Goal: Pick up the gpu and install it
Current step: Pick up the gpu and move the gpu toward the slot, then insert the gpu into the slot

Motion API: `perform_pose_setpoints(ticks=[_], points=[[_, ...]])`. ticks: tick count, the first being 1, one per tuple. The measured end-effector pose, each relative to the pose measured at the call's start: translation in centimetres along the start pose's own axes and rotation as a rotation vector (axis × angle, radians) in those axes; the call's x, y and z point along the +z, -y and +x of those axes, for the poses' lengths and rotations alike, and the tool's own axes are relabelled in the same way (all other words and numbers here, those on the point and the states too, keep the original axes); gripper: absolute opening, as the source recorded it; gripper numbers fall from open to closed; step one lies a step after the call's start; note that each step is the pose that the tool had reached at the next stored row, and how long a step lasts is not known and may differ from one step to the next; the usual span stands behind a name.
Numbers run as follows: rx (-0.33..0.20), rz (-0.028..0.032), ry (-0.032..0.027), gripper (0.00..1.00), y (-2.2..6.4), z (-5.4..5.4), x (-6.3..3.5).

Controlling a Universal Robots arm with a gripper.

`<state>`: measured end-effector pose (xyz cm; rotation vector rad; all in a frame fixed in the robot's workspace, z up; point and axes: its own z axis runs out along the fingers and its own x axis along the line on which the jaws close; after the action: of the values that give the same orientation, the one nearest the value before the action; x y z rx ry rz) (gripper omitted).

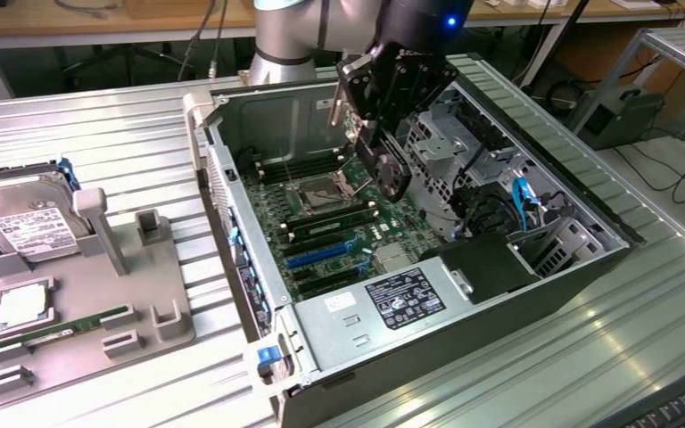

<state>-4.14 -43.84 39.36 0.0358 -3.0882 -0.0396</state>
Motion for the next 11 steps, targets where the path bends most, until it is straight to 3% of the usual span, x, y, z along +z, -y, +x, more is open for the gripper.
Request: perform_pose_setpoints(ticks=[11], points=[[0.000,0.0000,0.0000,0.26,0.00,-0.01,0.00]])
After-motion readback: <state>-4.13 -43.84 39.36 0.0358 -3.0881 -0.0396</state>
